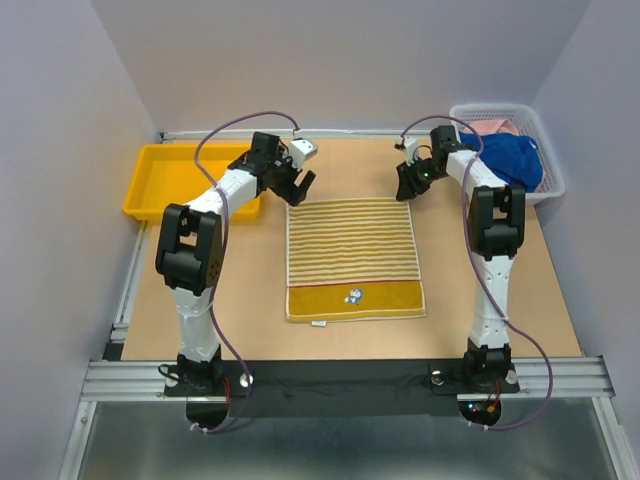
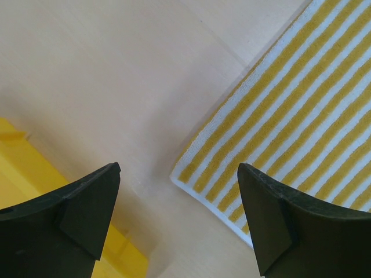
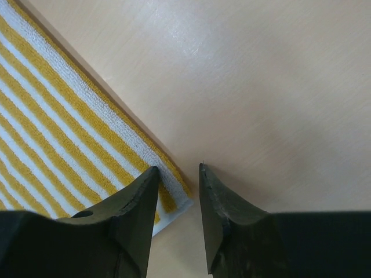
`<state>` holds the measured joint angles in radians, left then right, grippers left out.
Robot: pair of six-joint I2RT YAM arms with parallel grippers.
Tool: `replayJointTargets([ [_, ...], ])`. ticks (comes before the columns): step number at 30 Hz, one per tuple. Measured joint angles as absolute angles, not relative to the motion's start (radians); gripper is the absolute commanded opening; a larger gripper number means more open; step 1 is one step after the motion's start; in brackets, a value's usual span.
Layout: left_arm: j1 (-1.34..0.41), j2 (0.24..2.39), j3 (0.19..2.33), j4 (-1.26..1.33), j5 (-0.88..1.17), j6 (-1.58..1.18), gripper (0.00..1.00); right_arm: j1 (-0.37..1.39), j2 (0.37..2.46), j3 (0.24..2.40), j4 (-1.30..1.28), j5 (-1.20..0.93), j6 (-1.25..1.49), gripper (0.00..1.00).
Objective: Fold and stack the towels
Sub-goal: Fold the towel
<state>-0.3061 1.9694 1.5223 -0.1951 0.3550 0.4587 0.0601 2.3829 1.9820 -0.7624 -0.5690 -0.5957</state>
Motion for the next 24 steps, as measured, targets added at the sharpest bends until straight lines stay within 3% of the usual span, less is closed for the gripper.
replayJointTargets([
  [4, -0.306, 2.006, 1.551, -0.212, 0.363, 0.476, 0.93, 0.060, 2.383, 1.981, -0.763, -0.562, -0.599, 0.34],
  [10, -0.306, 2.095, 1.634, -0.251, 0.373, 0.489, 0.93, 0.060, 2.376, 1.966, -0.772, -0.554, -0.599, 0.04],
  [14, -0.306, 2.130, 1.662, -0.265, 0.384, 0.490, 0.90, 0.060, 2.370, 1.954, -0.775, -0.554, -0.599, 0.02],
  [20, -0.306, 2.192, 1.737, -0.295, 0.393, 0.490, 0.73, 0.060, 2.369, 1.953, -0.775, -0.553, -0.599, 0.02],
  [21, -0.306, 2.200, 1.746, -0.303, 0.393, 0.492, 0.64, 0.060, 2.369, 1.953, -0.775, -0.553, -0.599, 0.02],
  [24, -0.306, 2.217, 1.757, -0.322, 0.393, 0.496, 0.61, 0.060, 2.369, 1.953, -0.775, -0.553, -0.598, 0.02],
])
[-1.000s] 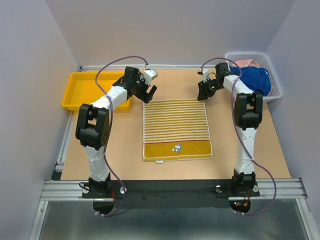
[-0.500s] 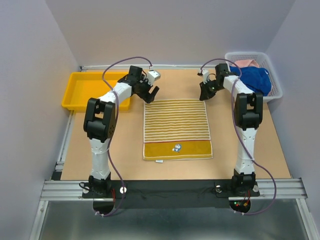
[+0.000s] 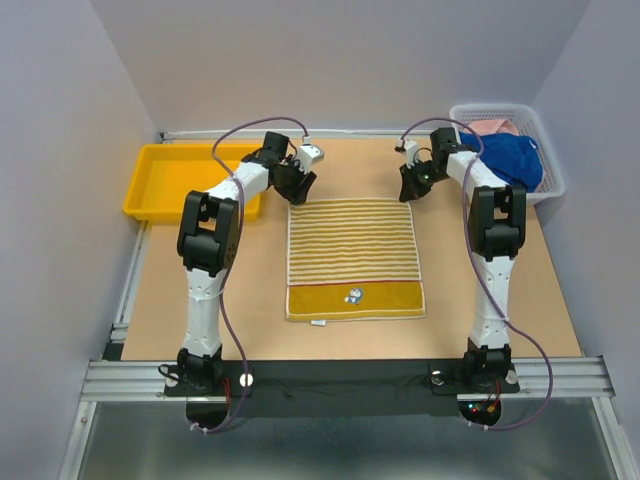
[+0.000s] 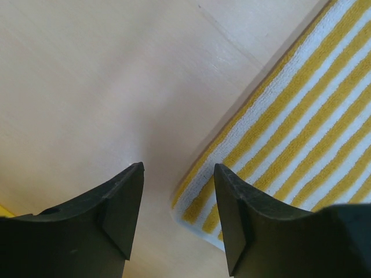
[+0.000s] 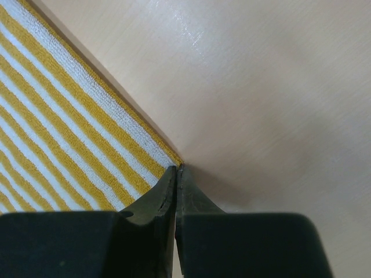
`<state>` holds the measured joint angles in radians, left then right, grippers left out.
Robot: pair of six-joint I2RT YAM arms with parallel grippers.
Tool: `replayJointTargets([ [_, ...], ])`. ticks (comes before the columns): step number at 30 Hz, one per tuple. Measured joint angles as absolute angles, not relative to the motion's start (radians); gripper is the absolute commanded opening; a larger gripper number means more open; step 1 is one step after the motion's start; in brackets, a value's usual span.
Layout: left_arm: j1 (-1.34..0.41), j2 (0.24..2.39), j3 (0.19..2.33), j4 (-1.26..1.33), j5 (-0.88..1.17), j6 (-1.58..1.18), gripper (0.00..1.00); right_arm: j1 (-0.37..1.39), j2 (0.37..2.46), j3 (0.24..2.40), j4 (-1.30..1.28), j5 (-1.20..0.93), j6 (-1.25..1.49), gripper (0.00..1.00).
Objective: Fold and stack the towels
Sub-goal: Fold the towel
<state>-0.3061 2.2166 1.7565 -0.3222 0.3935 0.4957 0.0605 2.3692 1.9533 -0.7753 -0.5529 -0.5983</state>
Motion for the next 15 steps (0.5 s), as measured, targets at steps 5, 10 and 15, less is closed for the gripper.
replayJointTargets([
  [5, -0.306, 2.228, 1.757, -0.357, 0.393, 0.500, 0.61, 0.062, 2.369, 1.953, -0.775, -0.550, -0.598, 0.02],
  [10, -0.306, 2.228, 1.757, -0.381, 0.398, 0.505, 0.61, 0.065, 2.366, 1.951, -0.775, -0.541, -0.598, 0.02],
  [15, -0.302, 2.231, 1.765, -0.414, 0.405, 0.508, 0.61, 0.067, 2.359, 1.940, -0.769, -0.533, -0.598, 0.02],
])
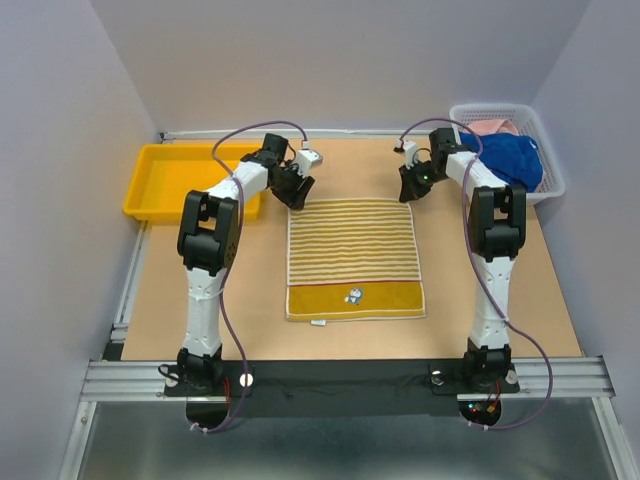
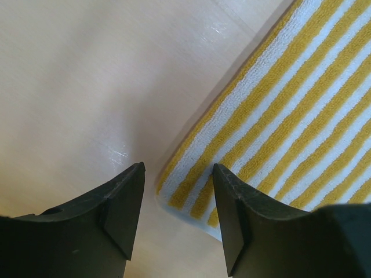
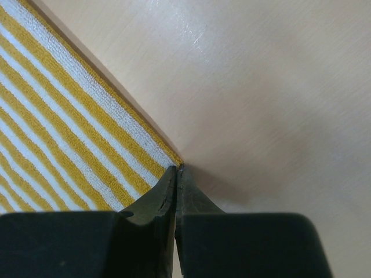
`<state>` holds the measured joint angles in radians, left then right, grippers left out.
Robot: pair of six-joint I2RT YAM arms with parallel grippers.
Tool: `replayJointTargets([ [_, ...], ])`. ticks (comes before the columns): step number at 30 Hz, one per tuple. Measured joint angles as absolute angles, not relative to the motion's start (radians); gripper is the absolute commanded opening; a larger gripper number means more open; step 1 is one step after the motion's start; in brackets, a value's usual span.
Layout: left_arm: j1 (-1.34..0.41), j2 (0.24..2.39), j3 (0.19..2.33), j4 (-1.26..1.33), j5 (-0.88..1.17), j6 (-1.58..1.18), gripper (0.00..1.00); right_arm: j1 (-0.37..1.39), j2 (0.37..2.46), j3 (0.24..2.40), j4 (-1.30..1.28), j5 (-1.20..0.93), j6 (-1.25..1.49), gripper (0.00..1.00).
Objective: Fold and stack the towels
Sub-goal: Fold the towel
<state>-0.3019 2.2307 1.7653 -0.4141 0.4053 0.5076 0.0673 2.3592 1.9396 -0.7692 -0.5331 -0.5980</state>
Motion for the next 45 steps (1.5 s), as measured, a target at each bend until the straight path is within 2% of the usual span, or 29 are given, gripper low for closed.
replayJointTargets([
  [7, -0.283, 2.244, 1.768, -0.434, 0.413, 0.508, 0.59, 0.070, 2.355, 1.931, -0.766, -0.527, -0.598, 0.01],
  [13, -0.277, 2.244, 1.769, -0.443, 0.424, 0.500, 0.47, 0.075, 2.350, 1.927, -0.762, -0.512, -0.594, 0.01],
  [17, -0.277, 2.251, 1.777, -0.449, 0.438, 0.499, 0.45, 0.077, 2.347, 1.923, -0.759, -0.505, -0.592, 0.01],
  [20, -0.276, 2.256, 1.785, -0.455, 0.441, 0.495, 0.32, 0.079, 2.345, 1.921, -0.757, -0.498, -0.590, 0.01],
  [22, -0.276, 2.258, 1.789, -0.457, 0.445, 0.494, 0.31, 0.080, 2.345, 1.921, -0.757, -0.496, -0.589, 0.01],
  [26, -0.276, 2.269, 1.802, -0.468, 0.455, 0.487, 0.00, 0.080, 2.345, 1.922, -0.756, -0.493, -0.583, 0.00],
  [37, -0.269, 2.294, 1.858, -0.482, 0.459, 0.492, 0.00, 0.098, 2.376, 2.013, -0.789, -0.403, -0.517, 0.00],
  [45, -0.266, 2.267, 1.848, -0.406, 0.440, 0.493, 0.00, 0.107, 2.353, 1.988, -0.697, -0.329, -0.477, 0.00],
])
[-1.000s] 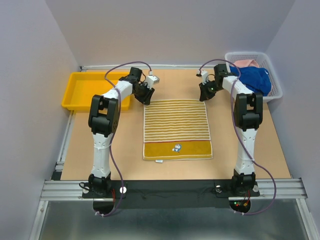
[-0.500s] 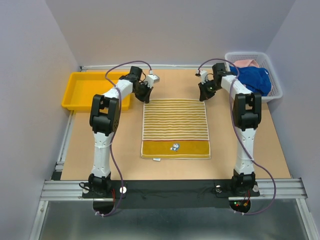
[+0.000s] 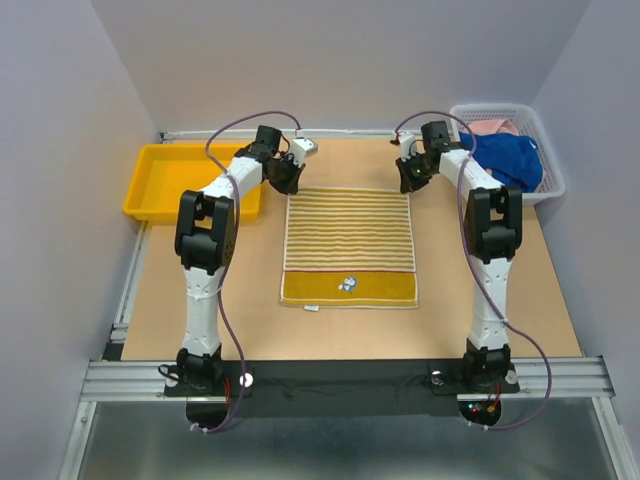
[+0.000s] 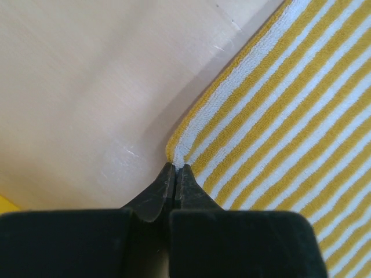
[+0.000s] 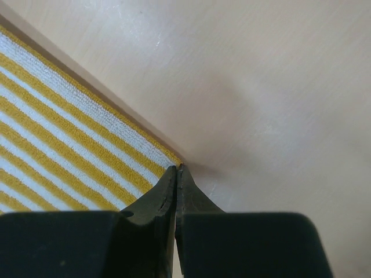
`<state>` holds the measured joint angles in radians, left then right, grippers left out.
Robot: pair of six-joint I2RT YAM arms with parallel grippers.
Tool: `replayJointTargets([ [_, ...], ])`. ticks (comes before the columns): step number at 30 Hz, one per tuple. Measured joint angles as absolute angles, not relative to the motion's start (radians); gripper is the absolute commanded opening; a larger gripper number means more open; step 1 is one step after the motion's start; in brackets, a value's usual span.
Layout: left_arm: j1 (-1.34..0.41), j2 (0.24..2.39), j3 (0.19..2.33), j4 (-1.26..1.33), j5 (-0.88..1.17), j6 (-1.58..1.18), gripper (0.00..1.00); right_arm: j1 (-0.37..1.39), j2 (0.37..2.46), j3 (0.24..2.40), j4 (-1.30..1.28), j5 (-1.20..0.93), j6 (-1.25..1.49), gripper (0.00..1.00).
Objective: Fold and stack the towels
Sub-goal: Fold the towel
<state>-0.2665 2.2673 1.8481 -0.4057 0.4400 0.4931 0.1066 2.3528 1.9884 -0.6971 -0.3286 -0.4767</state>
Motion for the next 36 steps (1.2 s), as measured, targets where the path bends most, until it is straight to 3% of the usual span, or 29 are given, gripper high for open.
replayJointTargets([
  [16, -0.265, 1.937, 1.509, -0.234, 0.447, 0.428, 0.00, 0.153, 2.011, 1.649, -0.509, -0.268, -0.431, 0.00],
  [36, -0.287, 1.496, 0.991, -0.103, 0.393, 0.173, 0.00, 0.192, 1.588, 1.139, -0.459, -0.320, -0.226, 0.00],
])
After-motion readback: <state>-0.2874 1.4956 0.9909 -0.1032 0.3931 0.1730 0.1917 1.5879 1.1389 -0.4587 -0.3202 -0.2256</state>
